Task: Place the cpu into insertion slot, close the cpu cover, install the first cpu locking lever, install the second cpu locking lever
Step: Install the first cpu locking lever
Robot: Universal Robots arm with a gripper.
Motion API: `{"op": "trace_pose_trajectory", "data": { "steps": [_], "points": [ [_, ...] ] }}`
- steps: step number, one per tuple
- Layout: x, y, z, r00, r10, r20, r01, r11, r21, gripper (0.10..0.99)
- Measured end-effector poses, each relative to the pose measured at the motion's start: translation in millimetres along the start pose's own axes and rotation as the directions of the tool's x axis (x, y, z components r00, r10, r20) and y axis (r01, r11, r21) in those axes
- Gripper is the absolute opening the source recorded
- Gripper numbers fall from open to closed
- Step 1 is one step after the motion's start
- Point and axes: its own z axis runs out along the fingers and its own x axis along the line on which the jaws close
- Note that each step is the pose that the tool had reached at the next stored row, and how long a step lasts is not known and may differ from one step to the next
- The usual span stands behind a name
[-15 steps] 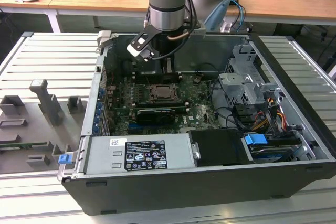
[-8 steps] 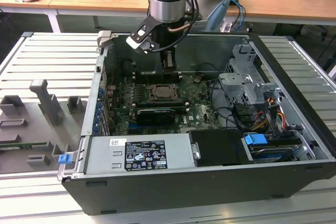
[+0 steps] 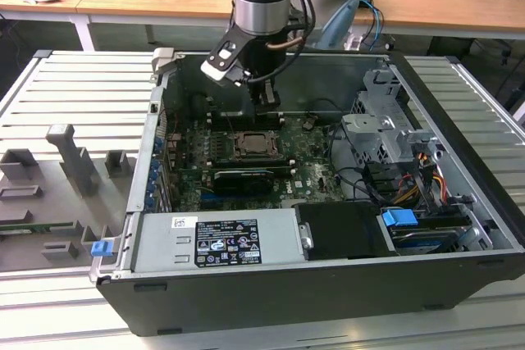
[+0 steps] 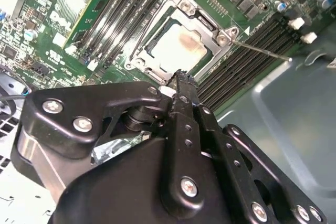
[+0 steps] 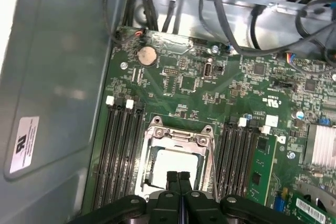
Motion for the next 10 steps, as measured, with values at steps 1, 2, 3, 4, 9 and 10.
{"op": "trace_pose_trajectory", "data": {
  "steps": [1,2,3,4,9,10],
  "points": [
    [0.0,-0.4,0.2,1.0000,-0.008,-0.0006,0.008,1.0000,0.000,0.106],
    [-0.1,-0.5,0.3,0.9999,-0.015,-0.0008,0.015,0.9999,0.000,0.106],
    [-0.1,-0.7,0.8,0.9997,-0.024,-0.0013,0.024,0.9997,0.000,0.106],
    [0.0,-1.0,1.3,0.9993,-0.036,-0.0022,0.036,0.9993,0.000,0.106],
    [0.0,-1.0,1.7,0.9933,-0.115,-0.0066,0.115,0.9933,0.002,0.106],
    [0.0,-1.0,1.7,0.9913,-0.132,-0.0074,0.132,0.9913,0.002,0.106]
  ]
}}
